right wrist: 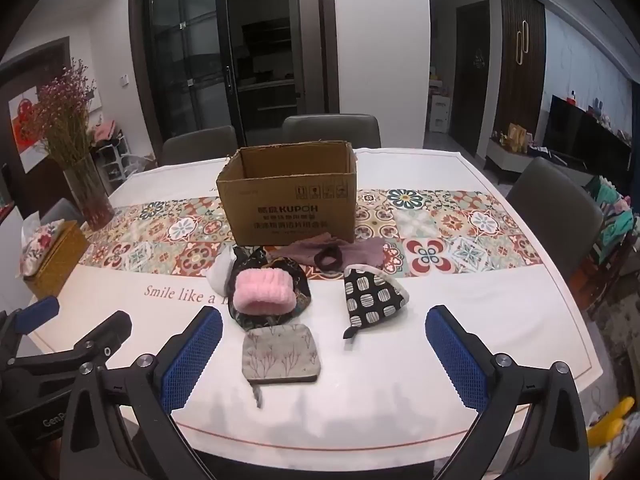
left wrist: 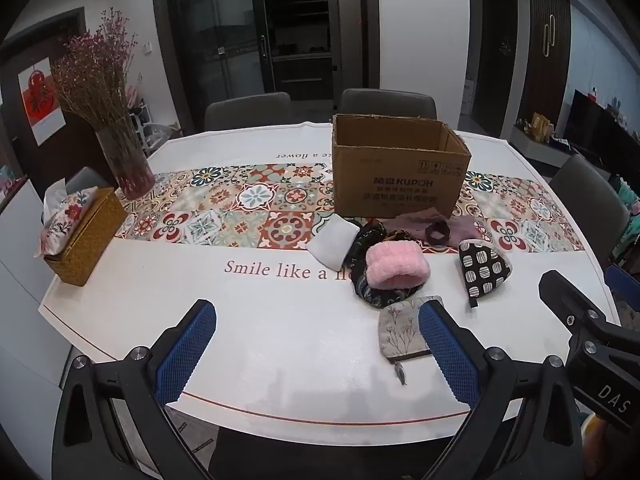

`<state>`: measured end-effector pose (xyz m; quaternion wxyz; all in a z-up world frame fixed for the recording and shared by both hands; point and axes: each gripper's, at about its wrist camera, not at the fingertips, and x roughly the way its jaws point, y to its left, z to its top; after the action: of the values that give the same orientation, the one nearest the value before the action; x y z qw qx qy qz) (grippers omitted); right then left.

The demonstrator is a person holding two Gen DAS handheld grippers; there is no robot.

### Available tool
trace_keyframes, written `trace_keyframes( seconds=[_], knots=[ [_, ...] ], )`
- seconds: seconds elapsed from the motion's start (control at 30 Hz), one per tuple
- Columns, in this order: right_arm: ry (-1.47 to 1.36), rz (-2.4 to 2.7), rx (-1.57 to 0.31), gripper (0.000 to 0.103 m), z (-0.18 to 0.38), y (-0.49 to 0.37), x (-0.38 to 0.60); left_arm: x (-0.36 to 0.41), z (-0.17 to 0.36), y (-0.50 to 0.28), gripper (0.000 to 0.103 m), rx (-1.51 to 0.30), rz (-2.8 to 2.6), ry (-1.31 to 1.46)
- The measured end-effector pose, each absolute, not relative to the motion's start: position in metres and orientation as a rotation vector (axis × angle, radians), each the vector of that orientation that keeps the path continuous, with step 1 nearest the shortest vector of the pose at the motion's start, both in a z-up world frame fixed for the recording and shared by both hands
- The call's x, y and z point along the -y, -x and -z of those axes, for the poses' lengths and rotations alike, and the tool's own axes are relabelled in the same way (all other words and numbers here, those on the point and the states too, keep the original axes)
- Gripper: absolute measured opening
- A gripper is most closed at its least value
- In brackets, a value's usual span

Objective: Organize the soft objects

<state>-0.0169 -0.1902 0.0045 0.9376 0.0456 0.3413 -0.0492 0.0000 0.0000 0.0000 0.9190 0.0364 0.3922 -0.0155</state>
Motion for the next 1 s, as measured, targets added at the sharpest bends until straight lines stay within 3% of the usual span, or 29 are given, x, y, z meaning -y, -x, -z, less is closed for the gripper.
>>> trace_keyframes(
  seconds=[1.0],
  knots=[
    [-0.101, 0.108, -0.712, 0.103, -0.001, 0.017, 0.190, -0.003, 0.001, 0.004, 0.103, -0.789, 0.032, -0.076]
  ],
)
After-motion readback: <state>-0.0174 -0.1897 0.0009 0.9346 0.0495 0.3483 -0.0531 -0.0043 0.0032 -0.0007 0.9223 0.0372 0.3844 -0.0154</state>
